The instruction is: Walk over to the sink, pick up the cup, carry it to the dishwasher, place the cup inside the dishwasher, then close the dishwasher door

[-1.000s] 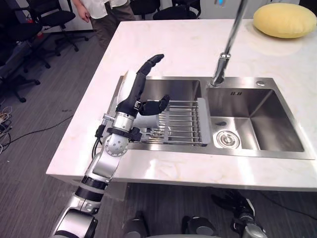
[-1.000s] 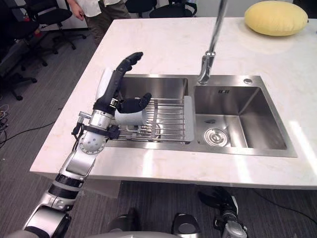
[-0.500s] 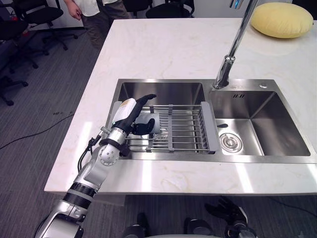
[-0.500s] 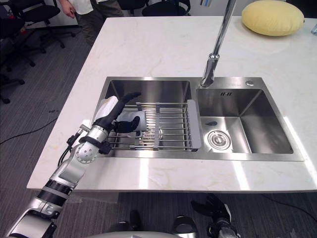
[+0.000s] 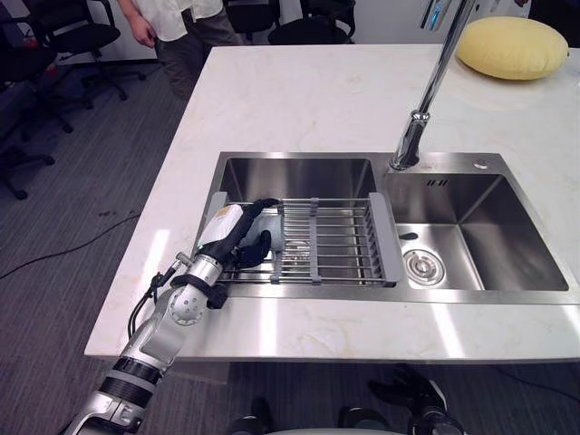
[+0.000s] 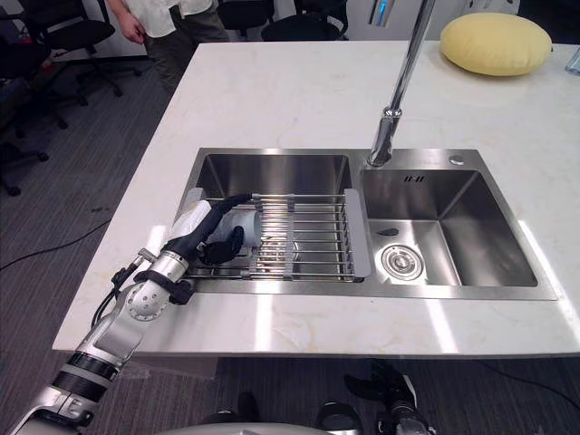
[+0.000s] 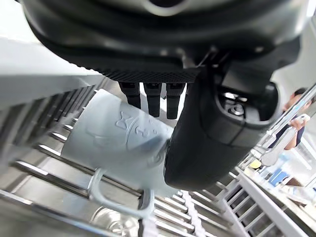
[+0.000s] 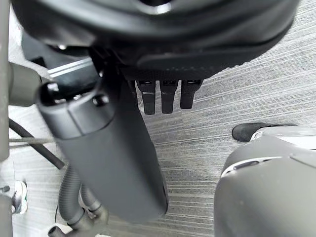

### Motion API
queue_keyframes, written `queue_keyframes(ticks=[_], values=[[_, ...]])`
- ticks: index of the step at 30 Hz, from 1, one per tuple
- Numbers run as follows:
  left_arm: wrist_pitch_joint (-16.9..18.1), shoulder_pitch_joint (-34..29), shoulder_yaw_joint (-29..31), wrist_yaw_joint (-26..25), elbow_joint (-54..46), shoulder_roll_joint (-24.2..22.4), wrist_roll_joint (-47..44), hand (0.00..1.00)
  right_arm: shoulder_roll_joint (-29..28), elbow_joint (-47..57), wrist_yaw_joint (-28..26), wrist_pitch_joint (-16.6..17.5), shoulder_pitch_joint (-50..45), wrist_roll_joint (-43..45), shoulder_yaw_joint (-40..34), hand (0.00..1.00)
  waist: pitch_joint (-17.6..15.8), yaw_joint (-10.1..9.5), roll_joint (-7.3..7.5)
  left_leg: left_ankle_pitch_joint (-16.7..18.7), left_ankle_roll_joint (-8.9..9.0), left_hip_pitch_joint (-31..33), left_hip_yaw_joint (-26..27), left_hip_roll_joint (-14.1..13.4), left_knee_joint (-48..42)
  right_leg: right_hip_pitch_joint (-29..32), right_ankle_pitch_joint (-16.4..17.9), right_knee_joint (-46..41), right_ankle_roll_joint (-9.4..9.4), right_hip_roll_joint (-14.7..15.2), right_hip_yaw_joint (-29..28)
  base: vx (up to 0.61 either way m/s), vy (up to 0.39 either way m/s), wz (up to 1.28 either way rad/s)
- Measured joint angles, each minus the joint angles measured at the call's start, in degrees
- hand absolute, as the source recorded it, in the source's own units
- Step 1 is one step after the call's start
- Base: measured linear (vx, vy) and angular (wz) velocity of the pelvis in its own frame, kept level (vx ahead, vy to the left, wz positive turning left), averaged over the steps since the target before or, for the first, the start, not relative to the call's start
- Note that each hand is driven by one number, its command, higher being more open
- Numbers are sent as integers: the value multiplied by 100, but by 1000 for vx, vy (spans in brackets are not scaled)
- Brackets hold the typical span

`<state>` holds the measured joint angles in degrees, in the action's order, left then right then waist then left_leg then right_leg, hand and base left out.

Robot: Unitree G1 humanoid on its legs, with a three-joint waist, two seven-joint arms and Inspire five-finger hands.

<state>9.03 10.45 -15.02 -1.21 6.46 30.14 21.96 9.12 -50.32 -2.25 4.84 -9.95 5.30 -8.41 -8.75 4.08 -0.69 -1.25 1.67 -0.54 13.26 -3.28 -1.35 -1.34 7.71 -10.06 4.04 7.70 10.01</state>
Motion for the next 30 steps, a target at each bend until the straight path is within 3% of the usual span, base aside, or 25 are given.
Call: queue_keyframes(ticks=[20,27,29,30], values=[[31,-322,340,-64,-11,-153,-174,90,0,-1,22,-32,-4,-267,6,90,68,-11,5,-46,-2,-161,-5,30,196,-153,-44,147,19,-11,18,2,0,0],[180,-323,319,198,-7,318,-83,90,33,-1,19,-35,-34,-299,96,90,141,-1,4,-102,-2,-234,1,39,331,-212,-85,254,20,-29,21,0,0,0],[298,-323,160,311,10,760,277,90,117,-2,10,-34,-30,-327,283,90,154,-1,-6,-111,-7,-260,-15,43,342,-273,-108,315,19,-31,48,-20,11,4],[308,-322,152,311,12,763,286,90,128,-2,11,-34,-30,-328,307,90,156,0,-5,-118,-8,-263,-19,47,352,-276,-111,320,20,-30,53,-24,12,4]])
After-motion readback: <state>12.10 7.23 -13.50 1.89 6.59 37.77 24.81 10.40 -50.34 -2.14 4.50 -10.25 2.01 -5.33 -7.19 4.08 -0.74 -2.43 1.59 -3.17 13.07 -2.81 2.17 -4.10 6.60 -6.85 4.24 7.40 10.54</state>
